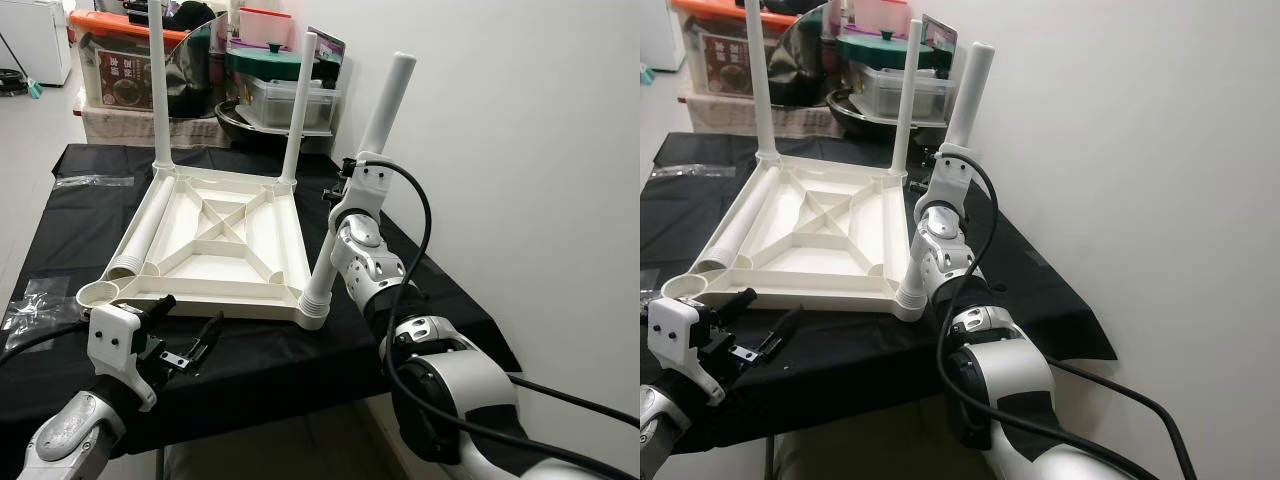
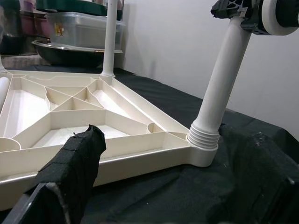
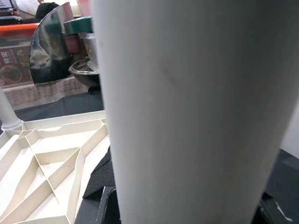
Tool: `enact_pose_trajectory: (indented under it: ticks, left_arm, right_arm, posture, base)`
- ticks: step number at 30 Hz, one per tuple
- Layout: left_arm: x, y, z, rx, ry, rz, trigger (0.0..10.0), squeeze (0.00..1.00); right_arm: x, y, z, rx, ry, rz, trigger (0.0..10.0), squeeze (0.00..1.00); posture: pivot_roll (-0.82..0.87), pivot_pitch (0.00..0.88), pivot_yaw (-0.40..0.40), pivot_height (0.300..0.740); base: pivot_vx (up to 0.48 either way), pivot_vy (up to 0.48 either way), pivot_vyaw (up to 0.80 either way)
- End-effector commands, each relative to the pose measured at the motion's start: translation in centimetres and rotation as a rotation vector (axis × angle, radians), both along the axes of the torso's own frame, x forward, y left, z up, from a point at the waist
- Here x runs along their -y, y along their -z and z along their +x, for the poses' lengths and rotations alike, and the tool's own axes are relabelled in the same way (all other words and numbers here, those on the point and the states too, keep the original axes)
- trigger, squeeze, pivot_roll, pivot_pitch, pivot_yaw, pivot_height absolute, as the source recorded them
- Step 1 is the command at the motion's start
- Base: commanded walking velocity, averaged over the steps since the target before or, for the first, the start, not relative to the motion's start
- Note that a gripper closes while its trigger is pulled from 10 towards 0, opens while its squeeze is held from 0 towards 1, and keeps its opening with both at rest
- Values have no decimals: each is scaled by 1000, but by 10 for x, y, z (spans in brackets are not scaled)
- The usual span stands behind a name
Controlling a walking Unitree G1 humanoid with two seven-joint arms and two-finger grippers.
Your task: Building children table
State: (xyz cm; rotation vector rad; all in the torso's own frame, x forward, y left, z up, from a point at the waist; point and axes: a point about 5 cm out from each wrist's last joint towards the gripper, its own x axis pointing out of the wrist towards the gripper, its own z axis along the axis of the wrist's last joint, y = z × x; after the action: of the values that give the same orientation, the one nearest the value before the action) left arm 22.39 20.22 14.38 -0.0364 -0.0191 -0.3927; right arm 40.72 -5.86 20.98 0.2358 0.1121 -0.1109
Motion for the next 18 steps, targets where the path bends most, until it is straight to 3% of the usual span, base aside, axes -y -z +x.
enact_pose_trajectory:
  ticks: [1,7,11,12,18]
  left_arm:
    - [6,3,-1,-5,12,3,10000,0]
    - [7,4,-1,-9,14,-1,10000,0]
    - [8,6,0,-15,27,-6,10000,0]
    - [12,8,3,-25,61,-10,10000,0]
    - [18,7,11,-21,96,-13,10000,0]
  right_arm:
    - [10,93,-27,-406,36,95,10000,0]
    - [8,88,-24,-389,28,108,10000,0]
    - [6,86,-24,-386,21,118,10000,0]
    - [4,85,-23,-385,18,127,10000,0]
    - [8,84,-22,-382,24,126,10000,0]
  posture:
    - [131,0,-160,740]
    - [133,0,-161,740]
    - [102,0,-121,740]
    - [71,0,-90,740]
    - [49,0,-78,740]
  base:
    - [0,0,0]
    - [0,0,0]
    - [0,0,0]
    - [0,0,0]
    - [0,0,0]
